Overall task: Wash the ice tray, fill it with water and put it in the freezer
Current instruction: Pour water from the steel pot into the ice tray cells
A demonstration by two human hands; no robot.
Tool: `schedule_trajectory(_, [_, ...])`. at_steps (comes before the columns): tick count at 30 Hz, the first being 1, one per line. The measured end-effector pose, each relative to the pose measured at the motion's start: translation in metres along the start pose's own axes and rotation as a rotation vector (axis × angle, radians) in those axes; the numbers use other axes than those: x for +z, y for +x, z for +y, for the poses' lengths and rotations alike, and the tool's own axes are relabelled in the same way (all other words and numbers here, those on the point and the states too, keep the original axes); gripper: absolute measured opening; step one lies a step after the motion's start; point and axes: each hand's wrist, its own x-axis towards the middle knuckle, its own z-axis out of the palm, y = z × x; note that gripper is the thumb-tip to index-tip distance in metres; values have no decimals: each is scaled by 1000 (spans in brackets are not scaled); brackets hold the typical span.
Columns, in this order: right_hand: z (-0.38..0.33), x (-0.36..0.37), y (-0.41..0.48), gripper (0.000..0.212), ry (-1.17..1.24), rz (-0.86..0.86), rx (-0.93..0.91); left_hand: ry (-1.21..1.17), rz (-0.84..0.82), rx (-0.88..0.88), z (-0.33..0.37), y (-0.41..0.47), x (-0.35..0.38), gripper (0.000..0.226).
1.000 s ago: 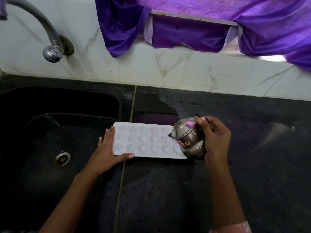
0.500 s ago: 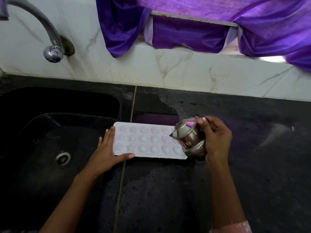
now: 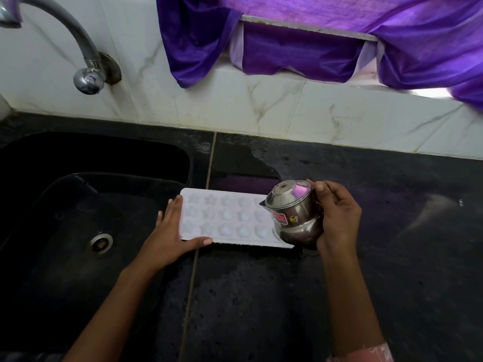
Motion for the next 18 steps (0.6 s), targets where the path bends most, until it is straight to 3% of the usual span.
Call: schedule_trajectory(18, [0,16,-2,16,-266,-109,-155,28,-3,-11,12,-6,-6,112])
